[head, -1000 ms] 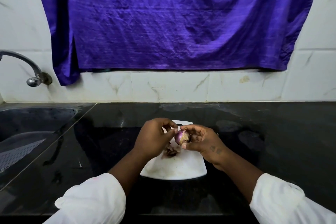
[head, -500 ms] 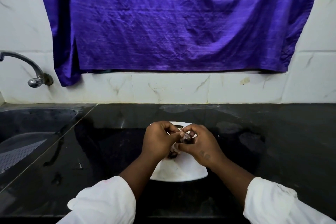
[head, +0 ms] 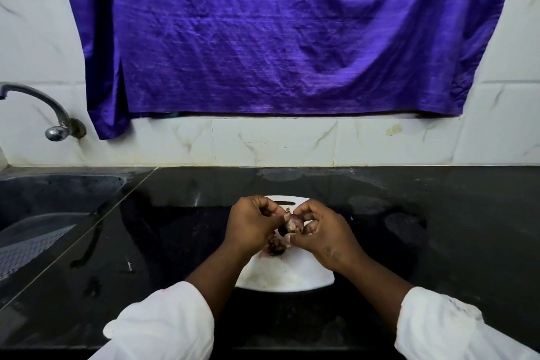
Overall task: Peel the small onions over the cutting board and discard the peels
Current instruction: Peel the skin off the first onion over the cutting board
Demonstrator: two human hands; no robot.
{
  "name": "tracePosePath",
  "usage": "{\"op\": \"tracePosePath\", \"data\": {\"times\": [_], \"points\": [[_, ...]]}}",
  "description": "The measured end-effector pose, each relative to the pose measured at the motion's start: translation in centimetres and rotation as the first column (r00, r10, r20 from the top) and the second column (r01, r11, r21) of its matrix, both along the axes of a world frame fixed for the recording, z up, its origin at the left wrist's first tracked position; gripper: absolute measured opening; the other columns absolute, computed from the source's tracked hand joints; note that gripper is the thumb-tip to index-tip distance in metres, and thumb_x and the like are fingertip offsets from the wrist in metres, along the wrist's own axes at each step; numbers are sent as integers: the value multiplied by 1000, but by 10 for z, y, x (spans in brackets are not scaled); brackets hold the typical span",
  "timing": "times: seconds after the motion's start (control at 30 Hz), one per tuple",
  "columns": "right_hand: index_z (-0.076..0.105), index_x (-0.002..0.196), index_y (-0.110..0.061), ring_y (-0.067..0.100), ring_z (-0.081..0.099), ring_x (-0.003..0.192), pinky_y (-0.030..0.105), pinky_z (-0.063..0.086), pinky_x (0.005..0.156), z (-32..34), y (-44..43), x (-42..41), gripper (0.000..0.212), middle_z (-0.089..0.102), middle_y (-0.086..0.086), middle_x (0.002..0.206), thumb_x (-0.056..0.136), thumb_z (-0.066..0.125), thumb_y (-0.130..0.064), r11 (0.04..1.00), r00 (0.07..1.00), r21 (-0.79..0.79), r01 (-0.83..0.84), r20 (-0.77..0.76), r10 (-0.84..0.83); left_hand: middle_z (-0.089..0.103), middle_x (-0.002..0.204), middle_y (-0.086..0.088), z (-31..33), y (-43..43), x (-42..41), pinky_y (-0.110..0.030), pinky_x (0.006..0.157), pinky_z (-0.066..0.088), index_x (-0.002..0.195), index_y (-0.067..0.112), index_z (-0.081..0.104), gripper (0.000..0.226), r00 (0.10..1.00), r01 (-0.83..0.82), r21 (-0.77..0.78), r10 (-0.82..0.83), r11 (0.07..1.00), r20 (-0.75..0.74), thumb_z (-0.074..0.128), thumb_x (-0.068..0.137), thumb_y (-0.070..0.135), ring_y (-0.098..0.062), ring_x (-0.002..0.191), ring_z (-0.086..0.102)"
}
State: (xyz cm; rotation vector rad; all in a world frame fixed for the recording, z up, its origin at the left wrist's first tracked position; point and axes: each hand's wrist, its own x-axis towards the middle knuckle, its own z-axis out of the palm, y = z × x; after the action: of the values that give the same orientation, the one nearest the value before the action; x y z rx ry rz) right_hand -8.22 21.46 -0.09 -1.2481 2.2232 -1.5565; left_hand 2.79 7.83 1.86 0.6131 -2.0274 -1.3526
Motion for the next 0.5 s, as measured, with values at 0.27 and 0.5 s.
{"op": "tracePosePath", "data": {"times": [0.27,0.5], "points": [[62,87,-26,15,63,56,30,45,52,3,0,9,36,68,-9,69,64,90,-28,994,978,44,101,-187,-92,76,68,-10,3,0,1,-25,50,49,72,7,79,14,999,14,52,-16,999,30,79,83,-1,-15,53,65],[62,85,-26,10,58,55,34,49,55,2,-2,15,35,63,-12,65,66,90,-30,990,964,44,132,-238,-118,72,62,-5,5,-2,4,-22,50,49,74,2,75,14,996,54,22,-55,998,73,71,86,-6,-10,50,62]]}}
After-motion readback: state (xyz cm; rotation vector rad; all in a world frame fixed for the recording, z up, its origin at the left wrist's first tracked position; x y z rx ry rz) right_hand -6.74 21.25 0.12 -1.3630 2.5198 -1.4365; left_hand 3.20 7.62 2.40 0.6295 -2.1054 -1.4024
